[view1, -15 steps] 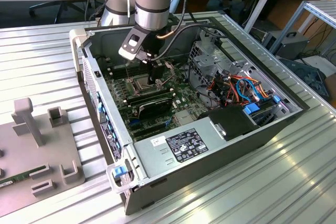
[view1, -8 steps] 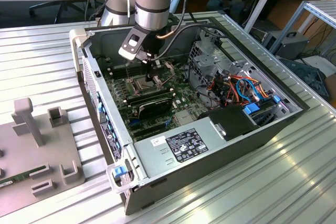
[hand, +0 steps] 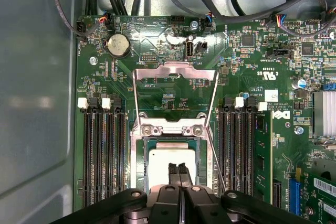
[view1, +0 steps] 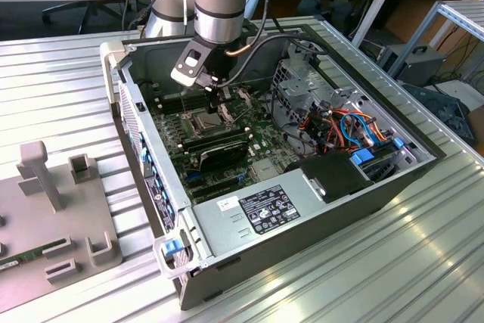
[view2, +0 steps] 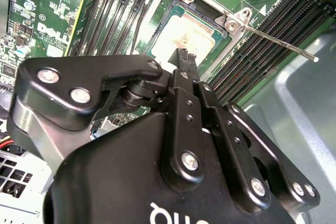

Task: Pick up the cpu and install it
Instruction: 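Place the cpu into insertion slot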

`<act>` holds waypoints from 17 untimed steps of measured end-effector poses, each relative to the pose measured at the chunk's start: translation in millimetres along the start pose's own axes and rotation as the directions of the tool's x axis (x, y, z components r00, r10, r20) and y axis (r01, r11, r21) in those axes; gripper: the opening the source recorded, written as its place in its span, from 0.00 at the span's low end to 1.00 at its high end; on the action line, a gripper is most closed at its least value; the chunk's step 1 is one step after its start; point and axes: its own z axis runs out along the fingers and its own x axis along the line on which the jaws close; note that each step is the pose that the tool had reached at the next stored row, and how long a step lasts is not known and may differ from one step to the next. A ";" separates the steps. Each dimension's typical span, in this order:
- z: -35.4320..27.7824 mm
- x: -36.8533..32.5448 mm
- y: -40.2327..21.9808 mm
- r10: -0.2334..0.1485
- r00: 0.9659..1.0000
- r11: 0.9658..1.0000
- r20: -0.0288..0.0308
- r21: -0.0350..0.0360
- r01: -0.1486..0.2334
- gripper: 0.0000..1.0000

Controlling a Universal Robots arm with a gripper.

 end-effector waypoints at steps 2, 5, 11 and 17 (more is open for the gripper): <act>0.0 0.0 0.0 0.000 1.000 1.000 0.000 0.000 0.000 0.11; -0.1 -0.1 0.4 0.000 1.000 1.000 0.000 0.002 0.000 0.11; 0.1 0.0 2.5 -0.001 1.000 1.000 0.000 0.031 0.001 0.11; -4.4 -0.1 2.8 -0.001 1.000 1.000 0.000 0.031 0.001 0.11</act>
